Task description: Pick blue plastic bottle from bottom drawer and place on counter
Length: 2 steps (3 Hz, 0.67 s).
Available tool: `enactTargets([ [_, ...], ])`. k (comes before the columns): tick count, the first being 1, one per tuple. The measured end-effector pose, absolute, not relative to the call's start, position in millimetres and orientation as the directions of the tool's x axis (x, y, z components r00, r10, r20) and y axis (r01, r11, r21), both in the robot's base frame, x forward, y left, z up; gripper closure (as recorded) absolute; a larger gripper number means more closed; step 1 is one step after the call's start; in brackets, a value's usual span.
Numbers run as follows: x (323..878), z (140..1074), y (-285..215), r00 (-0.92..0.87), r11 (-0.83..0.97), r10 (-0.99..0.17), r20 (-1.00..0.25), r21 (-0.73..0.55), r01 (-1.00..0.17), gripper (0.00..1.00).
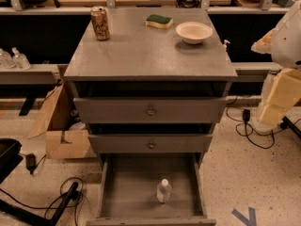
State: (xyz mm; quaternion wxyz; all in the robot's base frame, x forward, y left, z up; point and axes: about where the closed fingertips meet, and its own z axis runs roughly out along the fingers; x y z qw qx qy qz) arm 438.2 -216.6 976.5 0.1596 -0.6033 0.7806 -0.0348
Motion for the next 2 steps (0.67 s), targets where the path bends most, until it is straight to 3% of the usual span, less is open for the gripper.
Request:
enactTargets([
  [2,440,960,-218,-0.222,0.276,-0.945,-0.242,-0.219,-0.936,0.0],
])
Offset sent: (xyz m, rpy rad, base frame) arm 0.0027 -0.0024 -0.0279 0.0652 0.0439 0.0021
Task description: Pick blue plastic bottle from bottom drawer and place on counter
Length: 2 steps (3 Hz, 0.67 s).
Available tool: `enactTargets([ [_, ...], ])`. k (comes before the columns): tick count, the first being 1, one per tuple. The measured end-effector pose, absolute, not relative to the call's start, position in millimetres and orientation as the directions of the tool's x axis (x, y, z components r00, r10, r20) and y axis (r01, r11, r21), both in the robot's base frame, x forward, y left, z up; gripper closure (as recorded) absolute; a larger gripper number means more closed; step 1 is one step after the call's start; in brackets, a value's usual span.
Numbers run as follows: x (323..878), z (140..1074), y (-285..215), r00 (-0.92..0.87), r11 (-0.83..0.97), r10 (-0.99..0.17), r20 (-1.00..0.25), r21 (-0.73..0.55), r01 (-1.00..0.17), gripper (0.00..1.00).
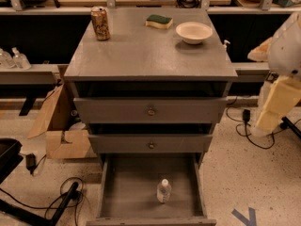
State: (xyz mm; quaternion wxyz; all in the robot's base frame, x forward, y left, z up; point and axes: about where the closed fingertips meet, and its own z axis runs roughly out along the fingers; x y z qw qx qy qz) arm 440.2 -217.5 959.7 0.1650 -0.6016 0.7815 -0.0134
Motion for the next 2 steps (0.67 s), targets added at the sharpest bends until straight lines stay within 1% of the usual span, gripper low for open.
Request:
enactTargets([
  [1,439,898,-232,-0.241,0.31,-0.901,-0.361,-0.147,-0.939,0.0],
  [2,446,803,-249,-0.248,0.374,-0.755,-0.608,-0.088,-0.923,0.0],
])
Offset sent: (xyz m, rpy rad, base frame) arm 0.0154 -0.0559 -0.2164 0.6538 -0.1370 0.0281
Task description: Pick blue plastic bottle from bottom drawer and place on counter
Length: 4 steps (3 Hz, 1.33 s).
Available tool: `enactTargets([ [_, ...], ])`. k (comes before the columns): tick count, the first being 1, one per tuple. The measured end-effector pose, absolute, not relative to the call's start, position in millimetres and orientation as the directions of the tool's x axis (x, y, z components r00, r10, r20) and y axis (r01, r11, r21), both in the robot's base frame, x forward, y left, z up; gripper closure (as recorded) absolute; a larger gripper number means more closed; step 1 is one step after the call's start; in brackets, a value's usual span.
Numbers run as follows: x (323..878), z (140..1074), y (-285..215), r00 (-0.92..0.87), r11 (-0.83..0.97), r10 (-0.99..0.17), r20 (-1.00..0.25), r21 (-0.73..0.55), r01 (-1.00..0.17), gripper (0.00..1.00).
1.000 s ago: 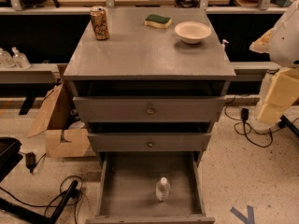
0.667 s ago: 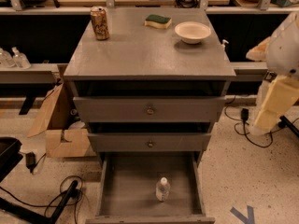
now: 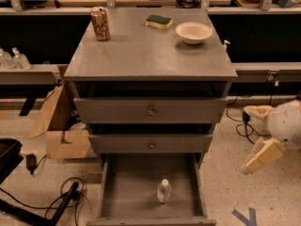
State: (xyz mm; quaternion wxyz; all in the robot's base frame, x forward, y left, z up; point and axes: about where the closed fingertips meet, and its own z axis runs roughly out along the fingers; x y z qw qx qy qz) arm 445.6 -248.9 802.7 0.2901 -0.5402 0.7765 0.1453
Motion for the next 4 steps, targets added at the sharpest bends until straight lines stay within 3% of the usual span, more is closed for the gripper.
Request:
enactTargets([
  [2,470,713,-258,-0.1,0.379,-0.55,-0.829,-0.142,-0.915,0.0],
  [4,462,664,-261,-0.056,0.347,-0.496,-0.866,-0.138,-0.928,0.0],
])
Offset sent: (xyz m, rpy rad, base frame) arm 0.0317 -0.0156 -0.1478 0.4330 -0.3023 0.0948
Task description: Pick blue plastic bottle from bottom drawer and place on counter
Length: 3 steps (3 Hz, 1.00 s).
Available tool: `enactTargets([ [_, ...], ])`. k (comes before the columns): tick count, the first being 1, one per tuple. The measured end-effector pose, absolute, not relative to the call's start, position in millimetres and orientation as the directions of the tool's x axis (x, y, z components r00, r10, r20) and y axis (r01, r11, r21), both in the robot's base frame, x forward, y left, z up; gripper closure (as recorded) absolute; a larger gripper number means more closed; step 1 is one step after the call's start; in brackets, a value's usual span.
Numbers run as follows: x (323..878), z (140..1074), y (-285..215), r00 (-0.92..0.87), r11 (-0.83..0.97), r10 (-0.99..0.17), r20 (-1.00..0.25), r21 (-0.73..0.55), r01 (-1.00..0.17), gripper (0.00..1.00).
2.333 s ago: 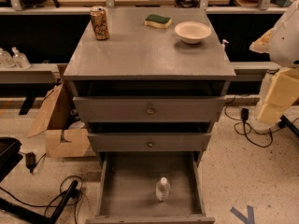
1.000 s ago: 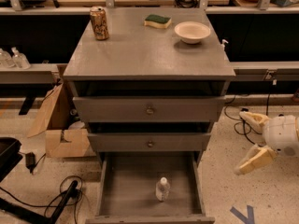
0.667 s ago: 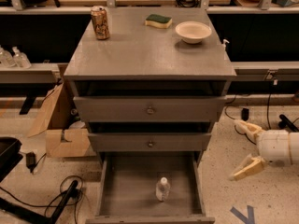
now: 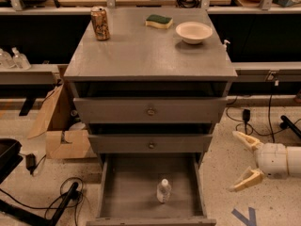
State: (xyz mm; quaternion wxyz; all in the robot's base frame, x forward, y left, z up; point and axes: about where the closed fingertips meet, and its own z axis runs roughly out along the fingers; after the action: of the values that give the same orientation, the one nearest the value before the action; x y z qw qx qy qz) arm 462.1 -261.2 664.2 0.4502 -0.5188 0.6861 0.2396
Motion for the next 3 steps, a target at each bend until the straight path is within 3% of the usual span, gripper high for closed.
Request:
enactTargets([
  [3,485,499,-204,0.017,0.165,-0.458,-0.889,-0.104,-0.981,0.0],
])
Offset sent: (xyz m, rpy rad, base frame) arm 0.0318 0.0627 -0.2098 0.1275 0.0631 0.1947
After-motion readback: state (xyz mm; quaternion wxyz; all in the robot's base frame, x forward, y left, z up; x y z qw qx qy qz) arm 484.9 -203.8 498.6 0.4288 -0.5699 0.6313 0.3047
